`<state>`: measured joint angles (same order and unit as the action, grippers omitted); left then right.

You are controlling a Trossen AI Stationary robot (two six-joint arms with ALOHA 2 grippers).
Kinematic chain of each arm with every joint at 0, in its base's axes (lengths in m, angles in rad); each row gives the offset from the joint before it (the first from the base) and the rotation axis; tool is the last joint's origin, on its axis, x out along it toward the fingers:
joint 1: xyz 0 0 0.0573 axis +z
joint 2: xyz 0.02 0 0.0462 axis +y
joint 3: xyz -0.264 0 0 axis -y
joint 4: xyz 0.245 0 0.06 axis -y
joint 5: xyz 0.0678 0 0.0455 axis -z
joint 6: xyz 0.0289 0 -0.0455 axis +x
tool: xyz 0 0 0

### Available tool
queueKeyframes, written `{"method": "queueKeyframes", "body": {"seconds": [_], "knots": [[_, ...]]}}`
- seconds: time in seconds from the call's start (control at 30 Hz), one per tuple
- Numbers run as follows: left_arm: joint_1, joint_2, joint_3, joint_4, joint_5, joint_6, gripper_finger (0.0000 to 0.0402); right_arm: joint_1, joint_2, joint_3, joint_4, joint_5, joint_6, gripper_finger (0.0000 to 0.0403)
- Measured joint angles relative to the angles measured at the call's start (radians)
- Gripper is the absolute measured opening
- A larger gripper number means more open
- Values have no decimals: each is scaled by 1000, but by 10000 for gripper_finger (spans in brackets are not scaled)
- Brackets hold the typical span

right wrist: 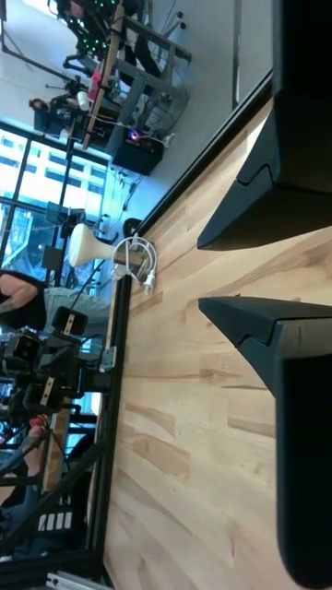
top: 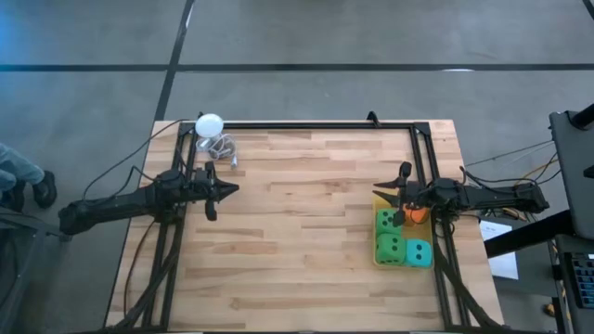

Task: Pick & Place Dice
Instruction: Return to Home Position

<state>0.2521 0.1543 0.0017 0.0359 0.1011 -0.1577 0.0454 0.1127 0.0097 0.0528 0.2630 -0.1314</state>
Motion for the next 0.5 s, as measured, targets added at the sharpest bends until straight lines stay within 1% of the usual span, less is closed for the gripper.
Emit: {"method": "queueKeyframes", "body": {"seconds": [0.5], "knots": [[0,0,0,0,0,0,25,0,0,0,0,0,0,72]]}}
